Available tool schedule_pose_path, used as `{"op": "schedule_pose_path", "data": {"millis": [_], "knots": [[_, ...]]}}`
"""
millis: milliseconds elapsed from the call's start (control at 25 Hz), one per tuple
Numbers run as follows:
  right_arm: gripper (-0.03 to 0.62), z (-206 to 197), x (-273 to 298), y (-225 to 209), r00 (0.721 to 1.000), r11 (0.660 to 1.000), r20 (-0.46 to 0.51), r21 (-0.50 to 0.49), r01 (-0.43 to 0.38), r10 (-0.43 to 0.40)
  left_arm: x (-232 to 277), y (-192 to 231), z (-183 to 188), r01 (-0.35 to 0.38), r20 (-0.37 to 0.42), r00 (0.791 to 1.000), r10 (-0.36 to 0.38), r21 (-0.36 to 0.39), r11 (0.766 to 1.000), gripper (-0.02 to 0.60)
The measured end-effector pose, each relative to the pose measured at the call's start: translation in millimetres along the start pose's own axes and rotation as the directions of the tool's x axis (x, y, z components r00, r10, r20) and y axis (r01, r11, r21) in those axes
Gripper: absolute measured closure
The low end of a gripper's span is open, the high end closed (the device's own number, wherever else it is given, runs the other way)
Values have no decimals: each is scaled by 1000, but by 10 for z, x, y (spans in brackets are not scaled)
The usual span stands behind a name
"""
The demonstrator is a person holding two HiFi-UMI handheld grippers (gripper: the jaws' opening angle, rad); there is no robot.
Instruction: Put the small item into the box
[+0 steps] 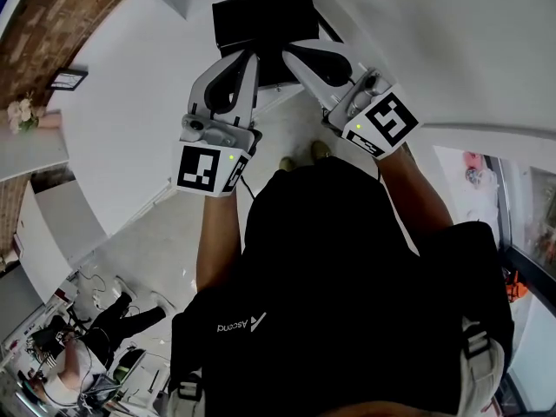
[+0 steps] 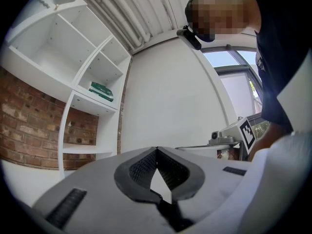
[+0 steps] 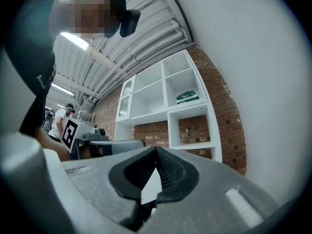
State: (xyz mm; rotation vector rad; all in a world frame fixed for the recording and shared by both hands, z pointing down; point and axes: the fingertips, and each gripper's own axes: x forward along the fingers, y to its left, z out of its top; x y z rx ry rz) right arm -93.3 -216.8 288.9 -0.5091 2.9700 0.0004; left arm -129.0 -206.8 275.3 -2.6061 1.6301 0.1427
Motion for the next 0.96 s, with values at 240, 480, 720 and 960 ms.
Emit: {"op": "schedule_pose_path", "data": {"millis": [240, 480, 720, 960], "knots": [[594, 19, -31, 81, 1000, 1000, 6, -3, -4, 4, -61, -25, 42, -4, 11, 1000, 4, 4, 1000, 583], [594, 29, -32, 106, 1000, 1000, 9, -7, -5, 5, -74, -40, 51, 1, 14, 1000, -2, 5, 1000, 583], [594, 19, -51, 104, 1000, 1000, 8, -8, -3, 3, -68, -65, 36, 8, 13, 1000, -8, 6, 1000, 583], [594, 22, -81, 83, 1000, 1000, 7, -11, 1, 0, -55, -92, 41, 11, 14, 1000, -11, 8, 1000, 583]]}}
